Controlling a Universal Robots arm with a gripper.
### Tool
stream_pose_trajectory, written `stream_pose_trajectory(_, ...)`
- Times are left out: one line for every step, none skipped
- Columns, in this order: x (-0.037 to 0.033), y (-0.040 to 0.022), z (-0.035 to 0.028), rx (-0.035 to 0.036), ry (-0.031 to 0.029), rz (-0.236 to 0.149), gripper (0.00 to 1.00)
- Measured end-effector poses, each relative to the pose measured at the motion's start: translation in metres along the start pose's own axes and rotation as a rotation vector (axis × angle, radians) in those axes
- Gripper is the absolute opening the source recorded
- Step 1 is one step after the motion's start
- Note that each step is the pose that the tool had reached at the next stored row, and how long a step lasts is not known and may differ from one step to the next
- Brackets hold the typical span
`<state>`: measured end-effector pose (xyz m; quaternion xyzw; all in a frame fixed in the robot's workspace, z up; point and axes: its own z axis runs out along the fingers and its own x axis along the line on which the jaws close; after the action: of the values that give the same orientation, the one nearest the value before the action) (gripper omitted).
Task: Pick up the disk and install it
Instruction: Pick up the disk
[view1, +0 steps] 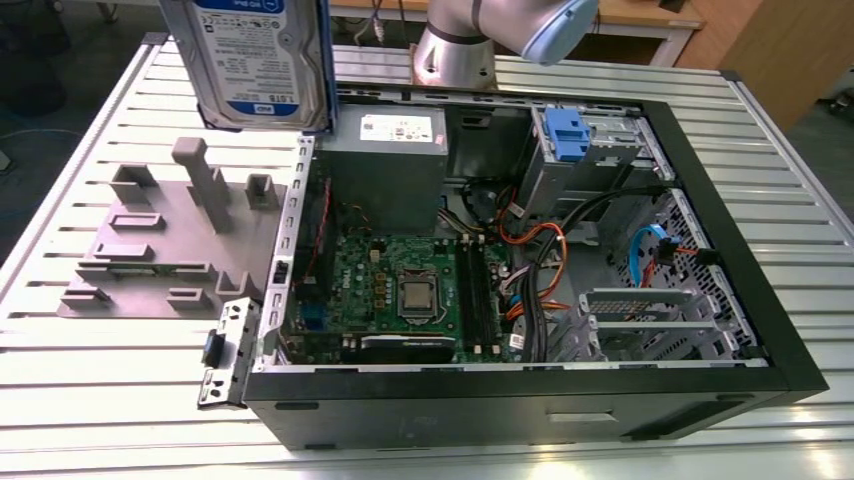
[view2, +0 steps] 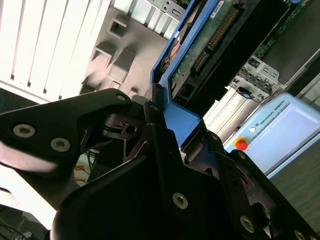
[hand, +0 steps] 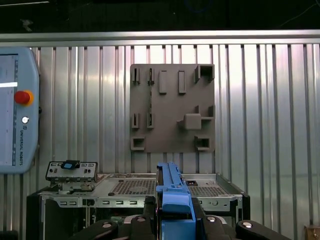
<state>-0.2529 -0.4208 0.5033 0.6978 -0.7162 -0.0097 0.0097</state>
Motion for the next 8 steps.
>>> stream_pose_trajectory(0.0000,-0.0006,0.0000,0.0000,0.0000,0.000,0.36)
stream_pose_trajectory(-0.0001,-0.0013,0.0000,0.0000,0.0000,0.000,0.36)
stream_pose_trajectory(-0.0001,-0.0021,0.0000,0.0000,-0.0001,0.000,0.36)
stream_pose_trajectory(-0.0001,-0.0027,0.0000,0.0000,0.0000,0.000,0.36)
stream_pose_trajectory(-0.0001,-0.0034,0.0000,-0.0001,0.0001,0.000,0.36)
stream_pose_trajectory(-0.0001,-0.0049,0.0000,0.0000,0.0000,0.000,0.36)
stream_pose_trajectory(-0.0001,-0.0057,0.0001,0.0001,-0.0001,0.000,0.36)
stream_pose_trajectory(-0.0002,-0.0063,0.0000,0.0000,0.0001,0.000,0.36)
